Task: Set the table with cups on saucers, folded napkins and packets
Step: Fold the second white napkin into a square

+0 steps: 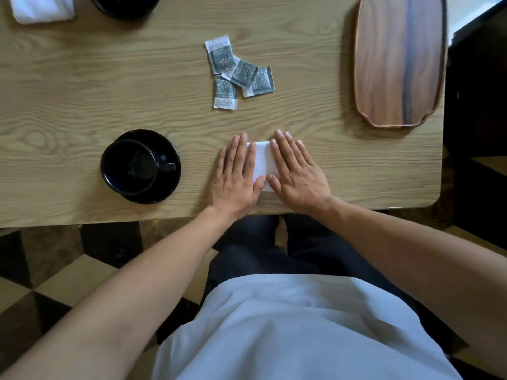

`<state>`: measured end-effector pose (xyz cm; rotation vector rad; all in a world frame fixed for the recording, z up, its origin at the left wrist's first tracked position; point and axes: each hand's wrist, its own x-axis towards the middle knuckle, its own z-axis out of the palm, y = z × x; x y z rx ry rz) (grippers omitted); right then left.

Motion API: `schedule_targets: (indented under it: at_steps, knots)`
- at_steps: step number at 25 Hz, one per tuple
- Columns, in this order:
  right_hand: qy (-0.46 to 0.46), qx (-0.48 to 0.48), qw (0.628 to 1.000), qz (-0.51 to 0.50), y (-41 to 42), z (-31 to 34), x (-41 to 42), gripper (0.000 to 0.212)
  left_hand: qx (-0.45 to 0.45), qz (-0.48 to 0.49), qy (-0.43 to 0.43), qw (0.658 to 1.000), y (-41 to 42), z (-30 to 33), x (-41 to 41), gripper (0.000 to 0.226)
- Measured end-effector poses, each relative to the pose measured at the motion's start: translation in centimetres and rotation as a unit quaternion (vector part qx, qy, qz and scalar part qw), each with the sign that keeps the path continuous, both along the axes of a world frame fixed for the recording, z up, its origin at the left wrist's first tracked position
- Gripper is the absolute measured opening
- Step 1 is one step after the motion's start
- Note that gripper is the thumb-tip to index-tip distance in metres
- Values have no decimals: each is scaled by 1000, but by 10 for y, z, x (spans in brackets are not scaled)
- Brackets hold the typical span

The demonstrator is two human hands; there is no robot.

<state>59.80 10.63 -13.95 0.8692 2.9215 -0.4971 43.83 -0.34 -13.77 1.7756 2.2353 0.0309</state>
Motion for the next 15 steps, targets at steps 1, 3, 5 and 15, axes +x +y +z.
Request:
schedule_targets:
  at_steps: [1,3,5,15]
  knots:
    - [-2,-10,1000,0,0,3,0,71,-7,0,-1,1000,0,3,-1,72]
    - [-7,-28,1000,-2,1,11,-1,71,-19,5,5,1000,-1,12,-4,73]
    - [-21,-34,999,-2,-1,15,-3,72,-29,9,19,999,-7,17,-7,73]
    - [-82,-44,996,7,-10,20,-22,76,-83,59,0,995,-18,22,-16,74]
